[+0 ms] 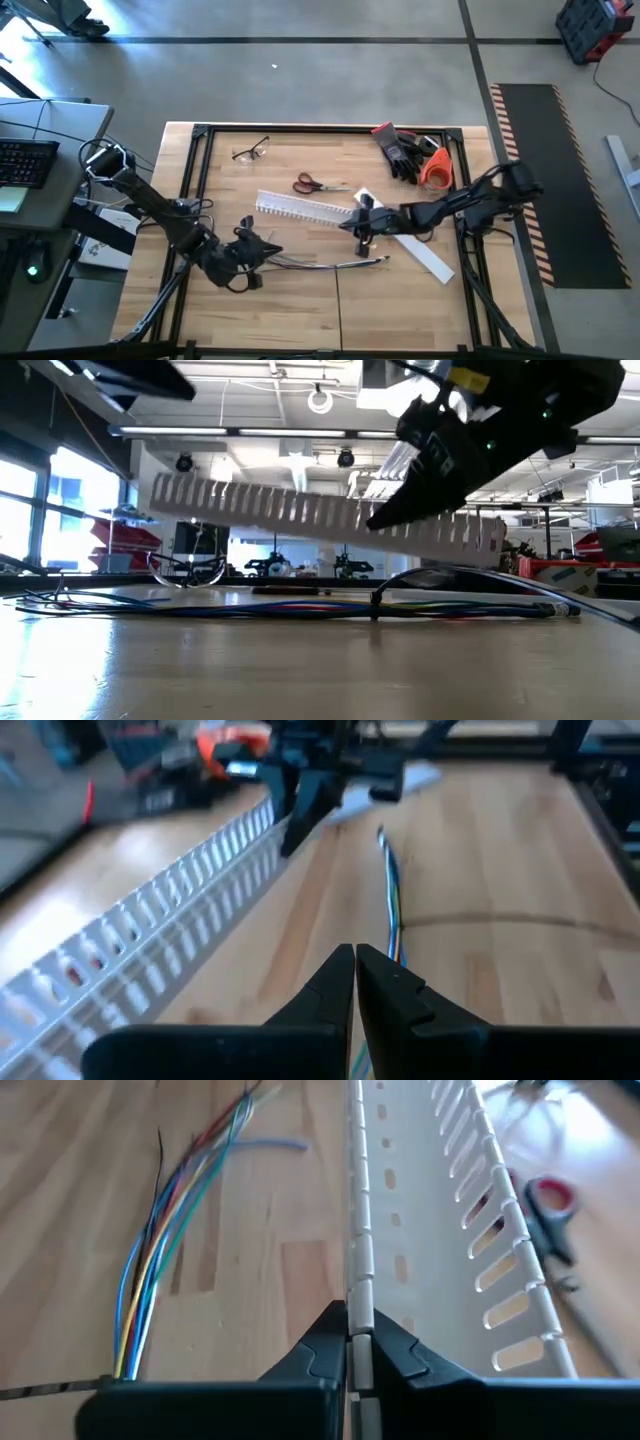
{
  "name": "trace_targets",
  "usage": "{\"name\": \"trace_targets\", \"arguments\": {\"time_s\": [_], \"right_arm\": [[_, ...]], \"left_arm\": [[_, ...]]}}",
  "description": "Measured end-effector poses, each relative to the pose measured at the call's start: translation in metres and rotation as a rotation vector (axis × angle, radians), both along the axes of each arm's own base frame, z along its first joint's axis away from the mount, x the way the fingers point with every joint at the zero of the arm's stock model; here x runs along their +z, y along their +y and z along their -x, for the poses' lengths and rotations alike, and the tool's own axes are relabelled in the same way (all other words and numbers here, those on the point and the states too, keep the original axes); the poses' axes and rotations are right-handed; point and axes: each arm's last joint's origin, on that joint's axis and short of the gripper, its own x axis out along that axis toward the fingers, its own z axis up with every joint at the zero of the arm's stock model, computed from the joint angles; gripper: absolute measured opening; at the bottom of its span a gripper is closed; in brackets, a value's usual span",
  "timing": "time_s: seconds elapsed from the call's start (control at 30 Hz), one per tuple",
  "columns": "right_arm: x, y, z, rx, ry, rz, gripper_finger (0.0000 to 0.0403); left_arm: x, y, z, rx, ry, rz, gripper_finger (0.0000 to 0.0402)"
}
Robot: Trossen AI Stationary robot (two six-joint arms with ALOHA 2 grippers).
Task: Ziptie cables
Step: Put the cable wires into the white cable duct
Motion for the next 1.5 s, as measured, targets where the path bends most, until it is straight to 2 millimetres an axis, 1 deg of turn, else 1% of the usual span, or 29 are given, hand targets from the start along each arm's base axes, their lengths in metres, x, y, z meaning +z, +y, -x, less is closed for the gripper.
{"name": "trace_targets", "arguments": {"time_s": [0.17,0.27,0.37,0.5,0.6,0.67,0.77,0.83,0.93,1.03,1.13,1.2,1.3,1.37,1.43,1.5], "right_arm": [[-0.016,0.007,-0.021,0.030,0.062,-0.013,0.0000],[-0.025,0.010,-0.032,0.057,0.146,-0.010,0.0000],[-0.033,0.011,-0.036,0.037,0.236,-0.007,0.0000],[-0.034,0.013,-0.039,0.024,0.255,-0.028,0.0000],[-0.031,0.016,-0.038,0.030,0.258,-0.041,0.0005],[-0.027,0.018,-0.036,0.037,0.253,-0.042,0.0019],[-0.014,0.017,-0.033,0.043,0.239,-0.047,0.0057],[-0.004,0.017,-0.027,0.047,0.256,-0.043,0.0088],[0.017,0.021,-0.012,0.116,0.285,-0.051,0.0130],[0.036,0.038,0.008,0.190,0.319,-0.066,0.0154],[0.044,0.057,0.031,0.204,0.381,-0.077,0.0160],[0.039,0.069,0.045,0.188,0.419,-0.099,0.0160],[0.019,0.082,0.067,0.153,0.468,-0.107,0.0161],[0.005,0.085,0.079,0.102,0.477,-0.079,0.0161],[-0.011,0.082,0.091,0.029,0.481,-0.035,0.0161],[-0.022,0.080,0.097,0.005,0.449,-0.036,0.0161]], "left_arm": [[-0.021,0.003,0.008,0.062,0.135,0.068,0.0000],[-0.038,0.006,0.011,0.081,0.169,0.073,0.0000],[-0.055,0.010,0.013,0.102,0.194,0.098,0.0000],[-0.070,0.013,0.015,0.112,0.208,0.138,0.0000],[-0.075,0.013,0.015,0.111,0.201,0.148,0.0000],[-0.076,0.012,0.015,0.109,0.192,0.157,0.0000],[-0.076,0.012,0.014,0.103,0.191,0.166,0.0000],[-0.076,0.011,0.014,0.094,0.191,0.160,0.0000],[-0.075,0.010,0.014,0.073,0.186,0.155,0.0000],[-0.073,0.007,0.012,0.053,0.166,0.157,0.0000],[-0.073,0.006,0.012,0.047,0.156,0.164,0.0000],[-0.072,0.004,0.012,0.043,0.141,0.166,0.0000],[-0.072,0.001,0.013,0.039,0.121,0.153,0.0000],[-0.073,-0.001,0.011,0.027,0.111,0.149,0.0000],[-0.074,-0.004,0.010,0.013,0.104,0.146,0.0000],[-0.074,-0.005,0.008,-0.002,0.098,0.140,0.0000]]}}
